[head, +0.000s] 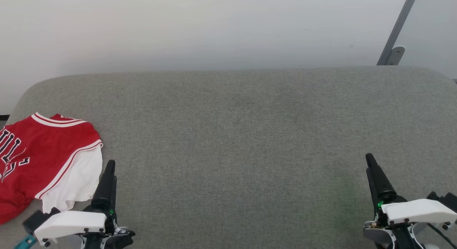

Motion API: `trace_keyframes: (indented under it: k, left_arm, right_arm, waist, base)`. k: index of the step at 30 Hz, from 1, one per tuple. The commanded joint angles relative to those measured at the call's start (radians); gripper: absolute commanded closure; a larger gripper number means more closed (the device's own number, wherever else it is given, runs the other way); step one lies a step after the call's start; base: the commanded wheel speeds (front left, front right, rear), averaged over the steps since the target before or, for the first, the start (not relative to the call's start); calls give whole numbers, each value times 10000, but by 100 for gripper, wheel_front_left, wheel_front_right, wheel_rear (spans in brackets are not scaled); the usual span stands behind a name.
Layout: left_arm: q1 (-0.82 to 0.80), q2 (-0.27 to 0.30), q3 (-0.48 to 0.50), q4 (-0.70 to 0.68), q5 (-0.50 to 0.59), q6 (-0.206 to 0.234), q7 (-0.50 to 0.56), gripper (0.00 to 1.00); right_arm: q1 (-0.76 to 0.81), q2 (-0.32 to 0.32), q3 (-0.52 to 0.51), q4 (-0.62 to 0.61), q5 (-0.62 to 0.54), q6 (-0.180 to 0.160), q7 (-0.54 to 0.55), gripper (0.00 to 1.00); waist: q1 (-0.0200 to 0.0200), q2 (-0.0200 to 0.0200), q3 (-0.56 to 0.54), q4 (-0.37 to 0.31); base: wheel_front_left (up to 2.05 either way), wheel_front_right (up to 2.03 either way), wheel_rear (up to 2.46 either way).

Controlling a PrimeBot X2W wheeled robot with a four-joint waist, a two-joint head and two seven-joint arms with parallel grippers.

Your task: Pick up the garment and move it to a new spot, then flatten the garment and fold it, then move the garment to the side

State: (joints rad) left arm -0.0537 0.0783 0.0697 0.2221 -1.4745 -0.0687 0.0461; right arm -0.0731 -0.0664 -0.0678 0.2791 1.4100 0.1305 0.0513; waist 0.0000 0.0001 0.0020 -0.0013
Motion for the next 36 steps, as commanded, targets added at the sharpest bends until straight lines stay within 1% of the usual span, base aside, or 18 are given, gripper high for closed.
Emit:
trace_keyframes:
  k: [1, 8, 15, 21, 36]
  left_arm:
    - [-74, 160, -76, -239, 344, 92, -101, 0]
    - [-42, 518, -441, -361, 1887, 525, -424, 0]
    - [-1, 726, -626, -566, 3192, 725, -706, 0]
    - [76, 817, -678, -771, 4239, 737, -966, 0]
    - [245, 908, -721, -985, 6113, 685, -1475, 0]
  right_arm:
    - [-288, -87, 41, -154, -408, 2, -86, 0]
    - [-349, -131, 118, -238, -2116, 2, -140, 0]
    - [-352, -168, 195, -372, -3297, 2, -262, 0]
    - [-375, -213, 292, -457, -4262, 3, -410, 0]
    - [-399, -297, 431, -687, -6045, 2, -675, 0]
  waist:
    - [0, -1, -1, -2]
    - [0, -1, -21, -16]
    - [0, -1, -46, -25]
    - [0, -1, -72, -48]
    - [0, -1, -102, -78]
  base:
    - [0, 0, 0]
    - [0, 0, 0]
    - [0, 0, 0]
    - [0, 0, 0]
    - [0, 0, 0]
